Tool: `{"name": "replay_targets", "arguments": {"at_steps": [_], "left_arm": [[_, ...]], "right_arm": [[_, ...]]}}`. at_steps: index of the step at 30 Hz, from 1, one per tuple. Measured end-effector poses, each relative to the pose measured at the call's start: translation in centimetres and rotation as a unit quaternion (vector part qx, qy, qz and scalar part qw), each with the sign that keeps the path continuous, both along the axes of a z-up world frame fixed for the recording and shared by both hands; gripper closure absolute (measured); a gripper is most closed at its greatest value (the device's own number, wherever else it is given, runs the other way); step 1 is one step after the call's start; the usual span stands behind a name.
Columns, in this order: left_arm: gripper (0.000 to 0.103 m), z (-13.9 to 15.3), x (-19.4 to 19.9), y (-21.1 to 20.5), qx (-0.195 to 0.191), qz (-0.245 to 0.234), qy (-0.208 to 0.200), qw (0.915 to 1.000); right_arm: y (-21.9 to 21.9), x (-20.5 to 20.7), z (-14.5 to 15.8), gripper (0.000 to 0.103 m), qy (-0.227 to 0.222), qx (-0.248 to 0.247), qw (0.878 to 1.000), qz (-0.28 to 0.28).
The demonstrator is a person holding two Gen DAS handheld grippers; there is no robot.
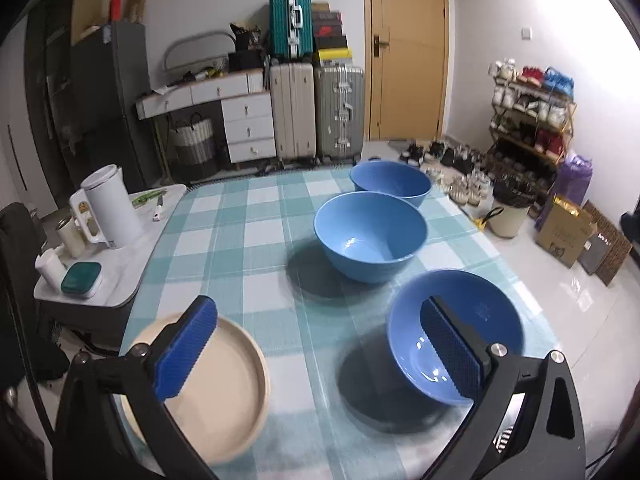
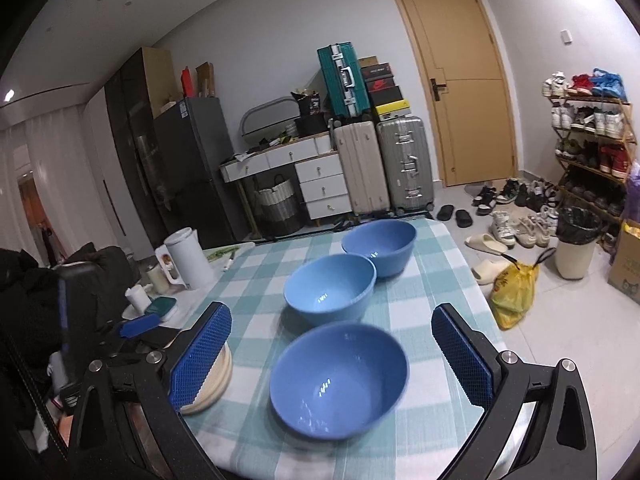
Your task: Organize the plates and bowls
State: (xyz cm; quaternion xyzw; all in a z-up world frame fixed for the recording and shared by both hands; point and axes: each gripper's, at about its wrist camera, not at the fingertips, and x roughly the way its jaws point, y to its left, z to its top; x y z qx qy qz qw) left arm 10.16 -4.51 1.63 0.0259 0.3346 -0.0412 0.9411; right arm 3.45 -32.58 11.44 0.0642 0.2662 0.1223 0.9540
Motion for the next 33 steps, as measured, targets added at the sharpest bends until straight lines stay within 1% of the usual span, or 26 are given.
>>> {"name": "replay_targets", "arguments": {"at_steps": [3,4,6,8,9,11,12,13,16,17,19,22,24,25,26,27,28,29,31,32,33], "left_arm": [[0.0,-0.7,4.1,-0.1,0.006,0.004,0.04,0.9992],[0.0,-1.0,5.4,-0.2,0.006,0.004,0.052,0.9986],[0.0,-1.7,8.0,-0.3,-0.002,0.01,0.086,0.9963],[0.0,-2.5,10.5,-0.7,-0.026,-0.012,0.121,0.9922],[0.0,-3.1,12.0,-1.0,-0.03,-0.017,0.135,0.9902],[0.001,-4.5,14.9,-1.2,-0.008,0.006,0.168,0.9858],[0.001,-5.3,16.4,-1.1,-0.011,0.011,0.186,0.9825],[0.001,-5.9,17.7,-1.1,-0.02,0.008,0.197,0.9801],[0.002,-7.4,20.5,-1.3,-0.019,0.013,0.219,0.9755],[0.002,-8.0,21.4,-1.4,-0.027,0.005,0.231,0.9726],[0.004,-8.5,22.3,-1.7,-0.032,-0.001,0.237,0.9709],[0.018,-9.2,23.4,-2.2,-0.017,-0.012,0.242,0.9699],[0.024,-9.6,23.8,-2.5,-0.006,-0.017,0.245,0.9692],[0.03,-9.7,24.0,-2.5,-0.006,-0.019,0.247,0.9688],[0.04,-9.8,24.2,-2.5,-0.008,-0.023,0.249,0.9682],[0.047,-9.9,24.4,-2.5,-0.007,-0.025,0.251,0.9677],[0.059,-10.0,24.6,-2.4,-0.005,-0.025,0.252,0.9675],[0.066,-10.1,24.7,-2.3,-0.006,-0.026,0.25,0.968],[0.074,-10.4,25.1,-2.1,-0.012,-0.037,0.247,0.9682],[0.082,-10.7,25.3,-2.1,-0.009,-0.042,0.253,0.9664],[0.087,-11.0,25.4,-2.0,-0.008,-0.045,0.259,0.9647]], "right_arm": [[0.2,3.4,0.1,0.001,0.018,-0.023,0.999,0.024],[0.4,5.1,-0.4,0.001,0.032,-0.042,0.998,0.024],[0.3,7.5,-1.3,0.001,0.055,-0.047,0.997,0.025],[0.0,10.4,-2.3,0.001,0.085,-0.033,0.995,0.04],[-0.2,11.7,-2.7,0.001,0.096,-0.028,0.994,0.041],[-0.7,14.2,-3.5,0.001,0.121,-0.013,0.992,0.039],[-1.0,15.2,-3.8,0.001,0.129,-0.006,0.991,0.036],[-1.4,16.8,-4.2,0.001,0.145,0.004,0.989,0.033],[-2.1,20.0,-5.6,0.001,0.176,0.022,0.984,0.02],[-2.4,21.3,-6.5,0.001,0.194,0.035,0.98,0.019],[-2.8,23.4,-8.1,0.001,0.227,0.06,0.972,0.02],[-3.3,25.9,-10.3,0.001,0.263,0.07,0.962,0.009],[-3.5,27.2,-11.5,0.001,0.279,0.065,0.958,0.003],[-3.5,28.0,-12.1,0.001,0.285,0.06,0.957,0.0],[-3.6,28.7,-12.7,0.001,0.291,0.058,0.955,-0.001],[-3.6,29.5,-13.3,0.001,0.3,0.055,0.952,-0.002],[-3.7,30.1,-13.9,0.001,0.308,0.052,0.95,-0.004],[-3.7,30.5,-14.5,0.001,0.314,0.05,0.948,-0.005],[-3.6,31.4,-15.6,0.001,0.33,0.047,0.943,-0.001],[-3.3,31.9,-16.1,0.001,0.337,0.042,0.94,0.003],[-3.1,32.2,-16.4,0.002,0.342,0.037,0.939,0.003]]}}
